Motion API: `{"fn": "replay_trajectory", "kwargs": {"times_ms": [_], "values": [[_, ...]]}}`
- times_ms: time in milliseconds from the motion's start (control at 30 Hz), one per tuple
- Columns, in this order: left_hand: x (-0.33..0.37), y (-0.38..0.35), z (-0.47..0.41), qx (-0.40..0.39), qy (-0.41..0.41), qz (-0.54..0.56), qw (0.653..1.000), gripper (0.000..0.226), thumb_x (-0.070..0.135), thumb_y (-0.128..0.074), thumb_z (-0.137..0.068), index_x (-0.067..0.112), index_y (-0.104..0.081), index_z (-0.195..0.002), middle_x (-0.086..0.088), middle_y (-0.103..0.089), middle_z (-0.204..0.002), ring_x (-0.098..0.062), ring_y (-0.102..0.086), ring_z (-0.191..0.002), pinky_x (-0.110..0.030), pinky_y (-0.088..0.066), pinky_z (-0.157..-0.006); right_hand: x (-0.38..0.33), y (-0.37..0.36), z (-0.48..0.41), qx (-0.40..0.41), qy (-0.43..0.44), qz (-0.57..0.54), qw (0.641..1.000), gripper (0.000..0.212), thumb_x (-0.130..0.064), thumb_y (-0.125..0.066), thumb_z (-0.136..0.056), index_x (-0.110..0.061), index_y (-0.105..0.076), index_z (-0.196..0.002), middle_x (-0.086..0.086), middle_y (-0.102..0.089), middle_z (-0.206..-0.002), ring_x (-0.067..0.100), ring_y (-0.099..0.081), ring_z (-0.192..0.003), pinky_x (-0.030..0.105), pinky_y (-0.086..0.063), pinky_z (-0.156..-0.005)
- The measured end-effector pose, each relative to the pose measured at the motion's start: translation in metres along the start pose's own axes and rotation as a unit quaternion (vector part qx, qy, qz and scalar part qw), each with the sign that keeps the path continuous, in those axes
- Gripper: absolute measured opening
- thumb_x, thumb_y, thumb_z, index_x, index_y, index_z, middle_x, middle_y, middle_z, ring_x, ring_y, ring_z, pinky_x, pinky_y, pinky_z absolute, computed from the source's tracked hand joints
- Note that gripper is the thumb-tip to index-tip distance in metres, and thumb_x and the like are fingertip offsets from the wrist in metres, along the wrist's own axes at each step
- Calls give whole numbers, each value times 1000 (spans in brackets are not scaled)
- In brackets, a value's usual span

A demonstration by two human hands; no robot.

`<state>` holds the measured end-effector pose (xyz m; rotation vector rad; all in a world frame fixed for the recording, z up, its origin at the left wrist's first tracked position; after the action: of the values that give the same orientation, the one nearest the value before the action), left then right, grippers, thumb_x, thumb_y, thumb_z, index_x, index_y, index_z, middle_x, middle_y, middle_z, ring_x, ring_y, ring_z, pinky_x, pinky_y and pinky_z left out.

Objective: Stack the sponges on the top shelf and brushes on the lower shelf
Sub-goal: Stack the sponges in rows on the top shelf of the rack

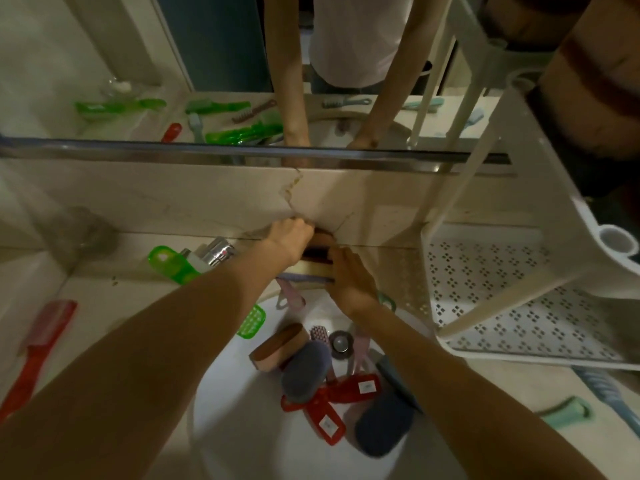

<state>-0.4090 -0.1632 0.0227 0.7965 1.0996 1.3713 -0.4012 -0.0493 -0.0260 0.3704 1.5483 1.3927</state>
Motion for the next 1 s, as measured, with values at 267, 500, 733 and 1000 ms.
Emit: {"fn": "replay_trajectory", "kwargs": {"times_ms": [267,500,733,1000], "values": [[-2,37,41,57,76,135,986,57,13,-57,-86,4,-29,-136,-19,-43,-137,-39,-49,-120,-44,-44,-93,0,34,38,138,46,-68,987,48,-5,-60,-76,-3,-51,-124,20,-56,-116,38,-54,-104,48,-50,-83],[-7,95,131,269,192,361,872,44,15,-55,-85,9,-39,-125,-18,-47,-128,-38,-52,-111,-38,-39,-78,-18,102,95,236,-28,-180,955,44,-18,-61,-84,-10,-42,-123,11,-59,-117,31,-63,-97,33,-49,-73],[-8,149,213,457,153,527,700,31,4,-60,-81,14,-44,-106,-7,-55,-115,-25,-59,-103,-31,-51,-76,-67,186,149,378,67,-108,917,46,-15,-68,-77,-8,-54,-121,14,-54,-115,31,-62,-87,41,-53,-66],[10,231,256,493,-3,674,550,9,26,-47,-76,32,-42,-81,4,-53,-87,-27,-60,-85,-45,-55,-70,-102,292,191,522,142,-66,839,44,-10,-68,-67,-3,-61,-110,18,-60,-100,28,-63,-74,30,-51,-50]]}}
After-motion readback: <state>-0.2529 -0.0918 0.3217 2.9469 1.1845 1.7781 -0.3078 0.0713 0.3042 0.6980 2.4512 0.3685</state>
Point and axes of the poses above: each hand's wrist, its own z-axis away from the middle knuckle, its own y-axis out of the back of the hand, x = y × z, the point moved 5 cm from there along -z, towards the middle knuckle
